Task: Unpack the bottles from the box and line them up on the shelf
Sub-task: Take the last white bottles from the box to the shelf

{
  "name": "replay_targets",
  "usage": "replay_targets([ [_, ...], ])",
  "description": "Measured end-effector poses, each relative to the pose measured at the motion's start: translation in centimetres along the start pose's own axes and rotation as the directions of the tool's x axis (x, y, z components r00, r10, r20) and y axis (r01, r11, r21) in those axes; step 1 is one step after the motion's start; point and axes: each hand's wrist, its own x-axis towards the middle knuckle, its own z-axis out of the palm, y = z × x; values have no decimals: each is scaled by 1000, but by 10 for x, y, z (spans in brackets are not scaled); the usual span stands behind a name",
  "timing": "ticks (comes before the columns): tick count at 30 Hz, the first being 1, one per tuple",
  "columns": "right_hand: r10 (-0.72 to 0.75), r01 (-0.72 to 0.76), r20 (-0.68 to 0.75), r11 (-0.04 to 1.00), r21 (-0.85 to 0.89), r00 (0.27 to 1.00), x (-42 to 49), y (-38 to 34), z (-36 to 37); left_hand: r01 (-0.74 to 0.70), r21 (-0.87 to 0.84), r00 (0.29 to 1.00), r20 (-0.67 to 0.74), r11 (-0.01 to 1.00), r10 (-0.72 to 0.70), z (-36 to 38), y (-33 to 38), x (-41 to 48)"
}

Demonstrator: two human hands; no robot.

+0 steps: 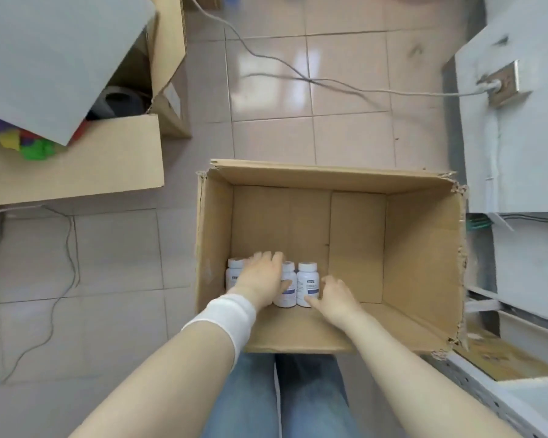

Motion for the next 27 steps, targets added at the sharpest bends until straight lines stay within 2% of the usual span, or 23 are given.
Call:
replay_targets([
  [6, 71, -74, 38, 993, 91, 997, 52, 6, 21, 31, 10, 999, 35, 999, -31, 16, -2, 40],
  [10, 94, -104, 52, 960, 259, 994, 62, 11, 26, 54, -91, 986, 163, 994, -39, 8, -6, 55],
  [13, 72, -93, 81, 947, 308, 994, 63, 19, 22, 37, -116, 975, 221, 993, -10, 0, -6, 56],
  [15, 48, -71, 83, 952, 299, 995, 57, 25, 15, 6, -152, 983, 184, 988, 23, -6, -2, 50],
  [18, 46, -63, 53, 929, 364, 998, 37, 39, -3, -18, -326, 992, 112, 945, 57, -22, 7, 30],
  [22, 27, -16, -13, 835, 550, 1000, -19, 60, -43, -70, -537, 991, 56, 840, 118, -59, 31, -17],
  [27, 55, 95, -192, 716, 692, 980, -109, 89, -84, -220, -624, 970, -59, 750, 236, -121, 79, -83],
])
